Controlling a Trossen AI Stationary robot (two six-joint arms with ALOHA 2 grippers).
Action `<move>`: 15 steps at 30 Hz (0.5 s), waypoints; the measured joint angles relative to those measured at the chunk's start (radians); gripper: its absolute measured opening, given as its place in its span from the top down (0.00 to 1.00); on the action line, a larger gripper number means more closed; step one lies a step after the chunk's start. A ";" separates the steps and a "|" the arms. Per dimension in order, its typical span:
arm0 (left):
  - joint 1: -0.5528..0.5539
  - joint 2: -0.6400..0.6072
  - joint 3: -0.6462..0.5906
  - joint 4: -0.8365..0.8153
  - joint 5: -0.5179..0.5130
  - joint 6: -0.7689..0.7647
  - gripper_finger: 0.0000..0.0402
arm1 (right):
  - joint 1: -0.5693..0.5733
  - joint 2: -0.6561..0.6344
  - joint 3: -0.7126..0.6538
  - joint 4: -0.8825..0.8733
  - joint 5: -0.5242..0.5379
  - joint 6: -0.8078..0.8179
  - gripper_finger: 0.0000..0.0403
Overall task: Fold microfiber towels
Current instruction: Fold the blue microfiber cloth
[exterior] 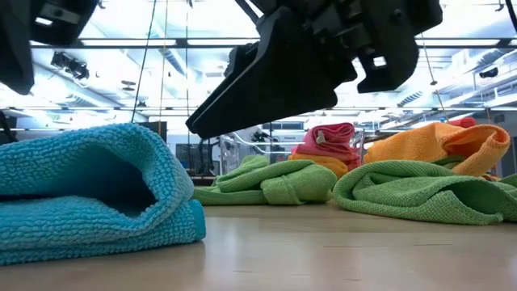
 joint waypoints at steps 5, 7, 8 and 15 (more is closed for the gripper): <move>-0.033 0.076 0.073 -0.041 -0.002 0.019 0.44 | 0.001 0.000 0.000 0.000 0.008 0.023 0.45; -0.041 0.109 0.119 -0.080 -0.002 0.044 0.41 | 0.001 0.000 0.000 0.000 0.009 0.040 0.45; -0.045 0.125 0.143 -0.104 -0.002 0.053 0.40 | 0.000 0.000 0.000 0.000 0.011 0.046 0.45; -0.050 0.223 0.231 -0.214 -0.073 0.049 0.39 | 0.000 0.000 0.000 0.045 0.021 0.071 0.45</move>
